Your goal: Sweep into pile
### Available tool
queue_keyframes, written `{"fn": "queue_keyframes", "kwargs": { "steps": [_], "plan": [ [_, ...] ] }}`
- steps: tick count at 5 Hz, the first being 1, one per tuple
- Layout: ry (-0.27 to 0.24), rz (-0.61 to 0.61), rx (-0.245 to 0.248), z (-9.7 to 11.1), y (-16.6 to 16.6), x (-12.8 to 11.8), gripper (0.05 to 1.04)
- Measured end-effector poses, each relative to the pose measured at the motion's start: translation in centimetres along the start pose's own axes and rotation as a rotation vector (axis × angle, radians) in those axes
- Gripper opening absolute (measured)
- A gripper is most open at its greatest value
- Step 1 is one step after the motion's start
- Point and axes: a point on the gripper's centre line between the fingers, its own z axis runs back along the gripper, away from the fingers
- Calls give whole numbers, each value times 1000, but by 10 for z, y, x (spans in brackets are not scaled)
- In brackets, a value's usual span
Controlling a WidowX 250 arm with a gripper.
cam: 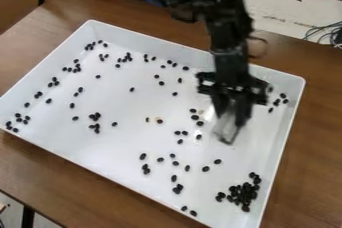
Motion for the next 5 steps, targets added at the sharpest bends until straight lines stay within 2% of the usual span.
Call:
{"fn": "queue_keyframes", "kwargs": {
  "steps": [1,2,3,4,5],
  "plan": [
    [-7,264,-22,12,99,-6,351],
    [-26,369,8,19,155,-9,351],
    [-7,349,-1,21,176,-9,351],
    [-13,360,3,24,185,-9,351],
    [-21,354,28,30,188,-10,351]
  ]
}}
